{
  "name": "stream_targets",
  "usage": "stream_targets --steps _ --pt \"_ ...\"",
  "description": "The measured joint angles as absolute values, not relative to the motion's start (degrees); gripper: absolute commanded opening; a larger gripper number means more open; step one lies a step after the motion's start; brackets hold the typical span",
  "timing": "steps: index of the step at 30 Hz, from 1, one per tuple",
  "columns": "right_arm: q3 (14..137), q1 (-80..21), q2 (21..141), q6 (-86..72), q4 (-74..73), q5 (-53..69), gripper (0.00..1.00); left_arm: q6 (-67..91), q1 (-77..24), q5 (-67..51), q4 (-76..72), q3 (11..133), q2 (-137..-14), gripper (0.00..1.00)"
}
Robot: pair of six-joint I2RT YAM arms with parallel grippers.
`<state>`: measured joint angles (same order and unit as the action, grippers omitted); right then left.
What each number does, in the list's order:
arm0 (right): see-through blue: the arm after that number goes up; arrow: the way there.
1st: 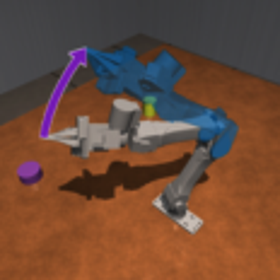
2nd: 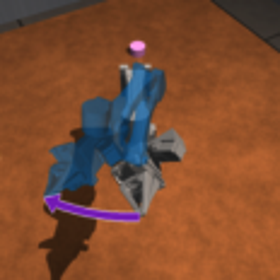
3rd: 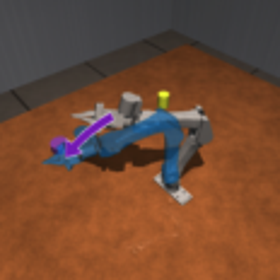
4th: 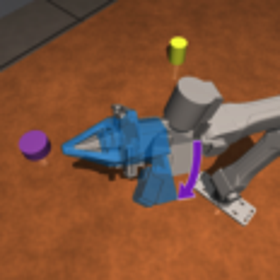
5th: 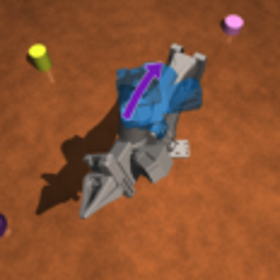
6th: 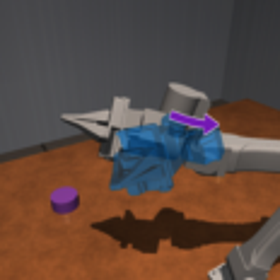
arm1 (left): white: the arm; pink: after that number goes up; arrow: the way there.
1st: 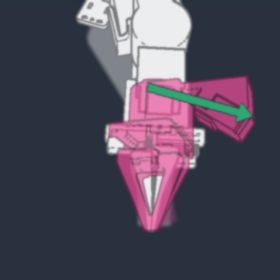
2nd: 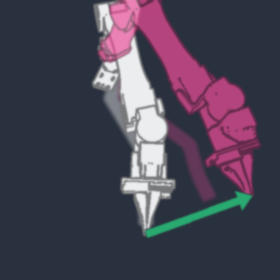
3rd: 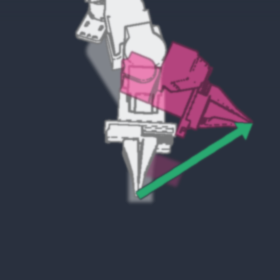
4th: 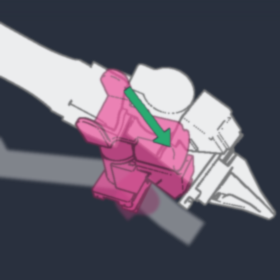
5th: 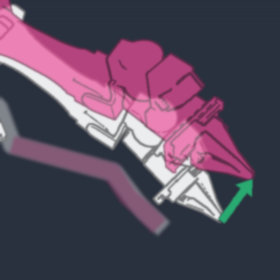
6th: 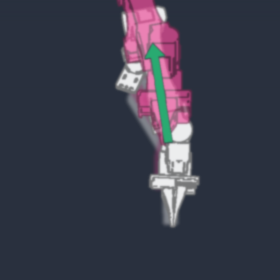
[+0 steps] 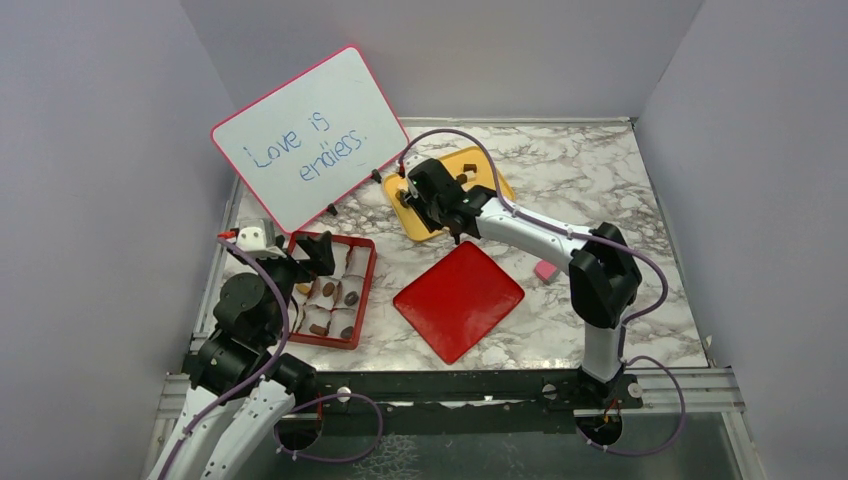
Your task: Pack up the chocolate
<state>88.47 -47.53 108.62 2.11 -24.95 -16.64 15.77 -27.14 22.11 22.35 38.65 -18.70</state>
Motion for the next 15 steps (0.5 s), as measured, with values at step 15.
stream_targets --steps 15 --pt "90.67 -46.92 111.11 2.2 -24.91 -14.96 0.35 15.53 -27.14 21.89 22.33 38.65 -17.65 0.99"
